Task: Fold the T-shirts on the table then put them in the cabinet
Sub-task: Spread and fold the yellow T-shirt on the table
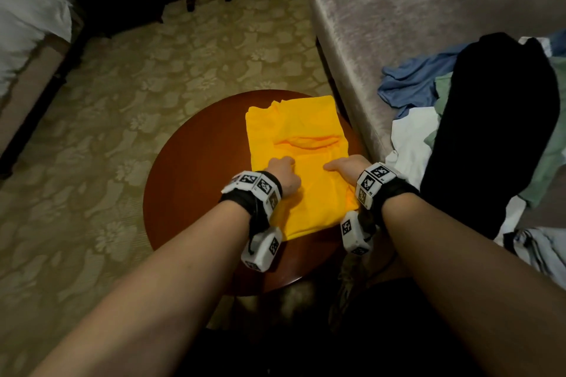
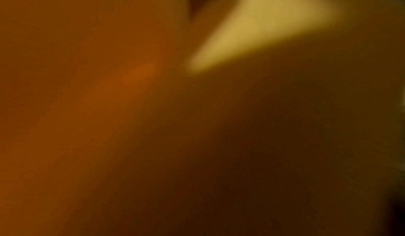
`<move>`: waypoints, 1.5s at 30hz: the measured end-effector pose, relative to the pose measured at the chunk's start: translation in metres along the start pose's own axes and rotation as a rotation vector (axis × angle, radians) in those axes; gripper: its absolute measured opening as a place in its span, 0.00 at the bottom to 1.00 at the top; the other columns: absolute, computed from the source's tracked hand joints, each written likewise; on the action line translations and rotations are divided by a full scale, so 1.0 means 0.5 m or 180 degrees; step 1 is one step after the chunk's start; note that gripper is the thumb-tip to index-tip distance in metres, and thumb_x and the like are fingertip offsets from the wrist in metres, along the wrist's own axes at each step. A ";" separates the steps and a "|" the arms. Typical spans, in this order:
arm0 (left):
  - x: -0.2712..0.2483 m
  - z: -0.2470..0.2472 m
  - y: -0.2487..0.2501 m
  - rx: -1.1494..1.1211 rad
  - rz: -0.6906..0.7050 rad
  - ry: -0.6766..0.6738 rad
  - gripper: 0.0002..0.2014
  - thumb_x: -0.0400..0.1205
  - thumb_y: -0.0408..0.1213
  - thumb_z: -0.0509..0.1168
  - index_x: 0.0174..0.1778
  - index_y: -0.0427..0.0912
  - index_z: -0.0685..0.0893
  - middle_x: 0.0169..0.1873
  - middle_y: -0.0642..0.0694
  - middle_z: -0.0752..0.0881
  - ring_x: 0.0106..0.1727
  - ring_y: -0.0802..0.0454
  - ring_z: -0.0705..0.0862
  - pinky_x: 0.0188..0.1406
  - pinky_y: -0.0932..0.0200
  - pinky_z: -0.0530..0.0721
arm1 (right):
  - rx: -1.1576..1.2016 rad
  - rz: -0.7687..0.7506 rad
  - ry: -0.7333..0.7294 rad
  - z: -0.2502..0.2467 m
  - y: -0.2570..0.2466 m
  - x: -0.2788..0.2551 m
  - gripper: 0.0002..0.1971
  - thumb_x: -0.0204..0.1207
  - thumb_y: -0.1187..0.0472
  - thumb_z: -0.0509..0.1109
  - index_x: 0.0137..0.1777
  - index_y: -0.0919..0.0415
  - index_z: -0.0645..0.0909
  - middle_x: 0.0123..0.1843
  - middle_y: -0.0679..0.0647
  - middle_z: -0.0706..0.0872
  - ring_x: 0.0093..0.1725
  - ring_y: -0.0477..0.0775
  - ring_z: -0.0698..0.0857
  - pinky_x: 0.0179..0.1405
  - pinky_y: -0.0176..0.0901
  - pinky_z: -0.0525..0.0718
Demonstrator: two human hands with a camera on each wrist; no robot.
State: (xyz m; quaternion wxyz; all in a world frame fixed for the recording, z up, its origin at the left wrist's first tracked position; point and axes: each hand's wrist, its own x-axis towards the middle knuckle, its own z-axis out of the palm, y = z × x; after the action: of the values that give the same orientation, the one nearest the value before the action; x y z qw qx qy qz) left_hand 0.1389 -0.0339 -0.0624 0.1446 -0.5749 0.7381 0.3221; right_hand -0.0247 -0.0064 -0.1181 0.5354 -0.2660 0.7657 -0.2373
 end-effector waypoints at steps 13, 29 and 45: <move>0.025 0.040 -0.155 0.0967 -0.0029 -0.0113 0.63 0.67 0.70 0.70 0.83 0.47 0.34 0.83 0.41 0.33 0.82 0.32 0.36 0.81 0.33 0.49 | -0.0664 -0.1262 0.1189 0.040 -0.094 -0.085 0.12 0.80 0.53 0.65 0.53 0.60 0.83 0.54 0.57 0.86 0.50 0.57 0.84 0.44 0.43 0.78; 0.036 -0.003 -0.244 0.0969 0.0365 -0.0196 0.65 0.64 0.65 0.75 0.84 0.46 0.38 0.83 0.49 0.33 0.84 0.43 0.36 0.77 0.27 0.50 | -0.2591 -0.0447 0.1461 0.096 -0.157 -0.021 0.38 0.81 0.61 0.62 0.84 0.66 0.44 0.85 0.61 0.40 0.84 0.62 0.43 0.81 0.59 0.54; -0.010 -0.089 -0.360 0.0227 -0.0950 0.1022 0.38 0.82 0.52 0.63 0.84 0.48 0.51 0.81 0.37 0.54 0.80 0.33 0.56 0.75 0.34 0.64 | -0.3367 -0.1006 0.0514 0.127 -0.143 -0.055 0.22 0.81 0.46 0.61 0.67 0.61 0.77 0.69 0.62 0.75 0.57 0.63 0.80 0.56 0.56 0.82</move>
State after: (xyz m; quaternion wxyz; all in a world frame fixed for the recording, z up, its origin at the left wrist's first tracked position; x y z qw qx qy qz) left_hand 0.3169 -0.0825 -0.0818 0.0915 -0.7162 0.6693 0.1751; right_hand 0.0540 -0.0468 -0.0726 0.2266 -0.5910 0.7698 0.0823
